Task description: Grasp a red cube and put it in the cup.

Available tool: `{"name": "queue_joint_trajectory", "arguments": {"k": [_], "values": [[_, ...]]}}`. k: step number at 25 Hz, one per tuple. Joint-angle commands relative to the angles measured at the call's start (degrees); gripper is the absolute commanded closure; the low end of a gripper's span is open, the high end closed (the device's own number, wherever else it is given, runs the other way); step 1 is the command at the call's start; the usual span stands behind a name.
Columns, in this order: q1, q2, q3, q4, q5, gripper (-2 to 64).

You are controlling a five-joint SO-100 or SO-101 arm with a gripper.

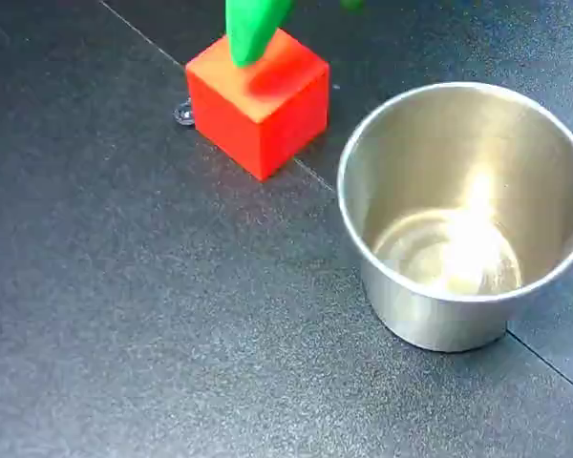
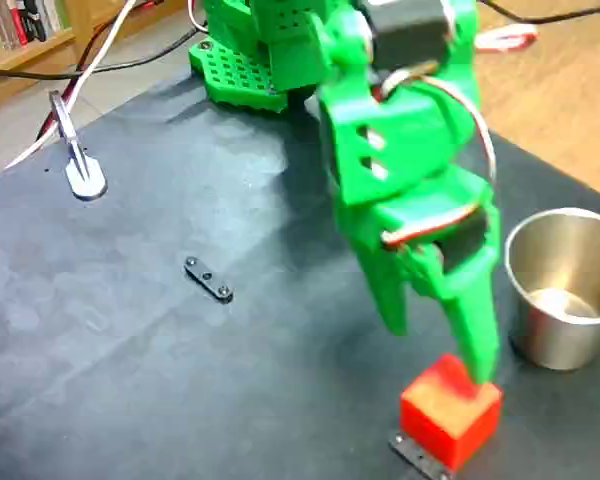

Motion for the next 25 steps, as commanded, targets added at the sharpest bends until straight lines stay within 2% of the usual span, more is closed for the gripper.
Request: {"name": "queue_joint_trajectory", "arguments": {"k": [1,10,19,25], "values": [[-0.44,-0.18,-2.02,-1.67,0.7,34.4],[-0.26,-2.46,-2.11,-7.12,2.55,34.4],[-0.53,-4.92,-2.46,-7.38,2.46,34.8],[-2.11,-8.7,-7.47,-7.38,1.93,35.3]]}}
